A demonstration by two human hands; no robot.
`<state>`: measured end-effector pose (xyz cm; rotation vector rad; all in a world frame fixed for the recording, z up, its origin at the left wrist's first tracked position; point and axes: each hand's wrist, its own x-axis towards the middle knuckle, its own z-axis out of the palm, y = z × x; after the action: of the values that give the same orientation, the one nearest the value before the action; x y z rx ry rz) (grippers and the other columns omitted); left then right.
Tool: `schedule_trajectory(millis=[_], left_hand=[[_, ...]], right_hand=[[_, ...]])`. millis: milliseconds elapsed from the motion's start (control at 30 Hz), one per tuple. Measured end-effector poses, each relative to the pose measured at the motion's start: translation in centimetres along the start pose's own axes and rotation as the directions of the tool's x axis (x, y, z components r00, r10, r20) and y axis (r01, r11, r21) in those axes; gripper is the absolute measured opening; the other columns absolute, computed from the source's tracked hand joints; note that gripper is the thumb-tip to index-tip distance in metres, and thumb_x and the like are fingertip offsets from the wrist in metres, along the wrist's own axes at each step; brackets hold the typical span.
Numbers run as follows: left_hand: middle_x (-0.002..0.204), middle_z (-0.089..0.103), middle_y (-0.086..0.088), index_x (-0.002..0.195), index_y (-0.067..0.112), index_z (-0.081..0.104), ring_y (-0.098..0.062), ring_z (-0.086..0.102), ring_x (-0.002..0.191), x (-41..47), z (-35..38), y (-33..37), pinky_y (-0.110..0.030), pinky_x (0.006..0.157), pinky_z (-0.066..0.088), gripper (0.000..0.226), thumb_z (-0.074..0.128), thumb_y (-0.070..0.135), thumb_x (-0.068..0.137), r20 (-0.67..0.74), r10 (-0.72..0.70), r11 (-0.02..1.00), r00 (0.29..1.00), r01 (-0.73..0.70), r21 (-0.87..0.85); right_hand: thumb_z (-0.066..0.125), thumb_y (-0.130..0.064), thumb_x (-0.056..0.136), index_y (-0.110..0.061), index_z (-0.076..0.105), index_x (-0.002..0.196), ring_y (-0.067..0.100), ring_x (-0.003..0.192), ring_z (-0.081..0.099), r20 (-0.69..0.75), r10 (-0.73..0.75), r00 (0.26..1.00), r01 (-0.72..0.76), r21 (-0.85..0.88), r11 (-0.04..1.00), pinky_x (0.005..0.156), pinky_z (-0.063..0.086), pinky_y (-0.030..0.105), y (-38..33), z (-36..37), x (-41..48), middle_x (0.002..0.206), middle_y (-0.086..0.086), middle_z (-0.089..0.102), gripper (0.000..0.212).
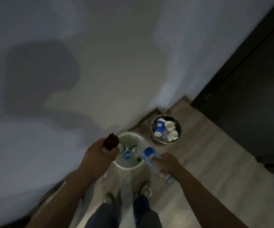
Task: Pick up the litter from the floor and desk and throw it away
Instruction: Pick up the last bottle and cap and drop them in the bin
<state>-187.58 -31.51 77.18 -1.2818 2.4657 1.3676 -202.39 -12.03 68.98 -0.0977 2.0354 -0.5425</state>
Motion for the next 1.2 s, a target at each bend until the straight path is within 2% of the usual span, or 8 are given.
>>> schedule_trajectory(millis=[300, 367, 500, 667, 767, 933, 1033, 1200], left_hand=[[0.070, 0.059, 0.002, 0.080, 0.025, 0.054, -0.011, 0.055, 0.063, 9.9, 6.9, -5.4, -0.023, 0.053, 0.034, 0.012, 0.064, 0.031, 0.081, 0.067, -0.099, 0.980, 0.993, 0.086, 0.181], [0.068, 0.059, 0.001, 0.076, 0.026, 0.052, -0.012, 0.055, 0.062, 12.3, 8.7, -7.2, -0.023, 0.052, 0.034, 0.015, 0.065, 0.031, 0.081, 0.084, -0.094, 0.972, 0.992, 0.074, 0.222], [0.067, 0.053, 0.001, 0.076, 0.022, 0.050, -0.014, 0.052, 0.061, 16.4, 11.8, -10.3, -0.024, 0.051, 0.031, 0.020, 0.066, 0.033, 0.081, 0.097, -0.090, 0.954, 0.991, 0.058, 0.295], [0.065, 0.050, -0.003, 0.068, 0.019, 0.044, -0.019, 0.050, 0.058, 19.9, 15.8, -12.3, -0.026, 0.052, 0.030, 0.029, 0.066, 0.033, 0.081, 0.196, -0.085, 0.937, 0.977, 0.011, 0.349], [0.076, 0.055, -0.006, 0.078, 0.015, 0.050, -0.023, 0.056, 0.070, 21.3, 18.5, -12.0, -0.029, 0.061, 0.039, 0.027, 0.066, 0.036, 0.082, 0.266, -0.102, 0.910, 0.958, -0.019, 0.415], [0.084, 0.056, 0.000, 0.091, 0.017, 0.055, -0.021, 0.058, 0.083, 23.8, 24.3, -8.8, -0.028, 0.069, 0.038, 0.025, 0.063, 0.039, 0.083, 0.383, -0.081, 0.857, 0.920, -0.132, 0.498], [0.104, 0.062, -0.008, 0.105, 0.011, 0.056, -0.027, 0.059, 0.099, 26.0, 29.0, -6.8, -0.031, 0.082, 0.041, 0.038, 0.060, 0.043, 0.085, 0.445, -0.058, 0.796, 0.894, -0.228, 0.561], [0.107, 0.065, -0.010, 0.108, 0.012, 0.062, -0.029, 0.061, 0.104, 30.1, 38.2, -4.5, -0.031, 0.086, 0.045, 0.046, 0.059, 0.048, 0.079, 0.486, 0.098, 0.773, 0.868, -0.374, 0.513]], right_hand=[[0.067, -0.046, 0.078, -0.012, 0.051, 0.123, 0.005, 0.064, 0.051, -0.011, 0.120, 0.993, -0.120, -0.012, 0.993, 0.039, 0.034, 0.017, -0.3, 3.5, 13.2, 0.089, -0.004, 0.052, 0.059], [0.067, -0.047, 0.080, -0.012, 0.050, 0.127, 0.009, 0.073, 0.056, 0.013, 0.103, 0.995, -0.103, 0.002, 0.995, 0.046, 0.038, 0.018, -0.3, 4.6, 16.5, 0.101, 0.000, 0.057, 0.061], [0.067, -0.044, 0.083, -0.011, 0.050, 0.125, 0.022, 0.105, 0.062, 0.022, 0.062, 0.998, -0.062, -0.005, 0.998, 0.079, 0.051, 0.031, 0.3, 6.7, 21.5, 0.118, 0.007, 0.062, 0.056], [0.066, -0.037, 0.082, -0.012, 0.056, 0.112, 0.021, 0.106, 0.059, -0.024, 0.053, 0.998, -0.055, -0.102, 0.993, 0.077, 0.046, 0.027, 4.0, 7.0, 24.3, 0.112, 0.004, 0.062, 0.041], [0.066, -0.034, 0.081, -0.015, 0.058, 0.111, 0.019, 0.107, 0.059, -0.032, 0.078, 0.996, -0.081, -0.119, 0.990, 0.085, 0.049, 0.028, 6.6, 5.0, 24.6, 0.111, 0.002, 0.062, 0.036], [0.064, -0.033, 0.082, -0.021, 0.055, 0.119, 0.018, 0.111, 0.057, -0.119, 0.111, 0.987, -0.126, -0.131, 0.983, 0.091, 0.047, 0.028, 10.3, 0.1, 24.6, 0.120, 0.001, 0.061, 0.041], [0.063, -0.034, 0.083, -0.020, 0.053, 0.122, 0.018, 0.110, 0.058, -0.151, 0.134, 0.979, -0.151, -0.105, 0.983, 0.091, 0.048, 0.030, 12.5, -2.4, 24.7, 0.120, 0.001, 0.060, 0.042], [0.061, -0.034, 0.086, -0.021, 0.052, 0.125, 0.017, 0.111, 0.056, -0.211, 0.167, 0.963, -0.180, -0.047, 0.982, 0.092, 0.047, 0.029, 16.6, -5.3, 26.1, 0.120, 0.001, 0.059, 0.042]])
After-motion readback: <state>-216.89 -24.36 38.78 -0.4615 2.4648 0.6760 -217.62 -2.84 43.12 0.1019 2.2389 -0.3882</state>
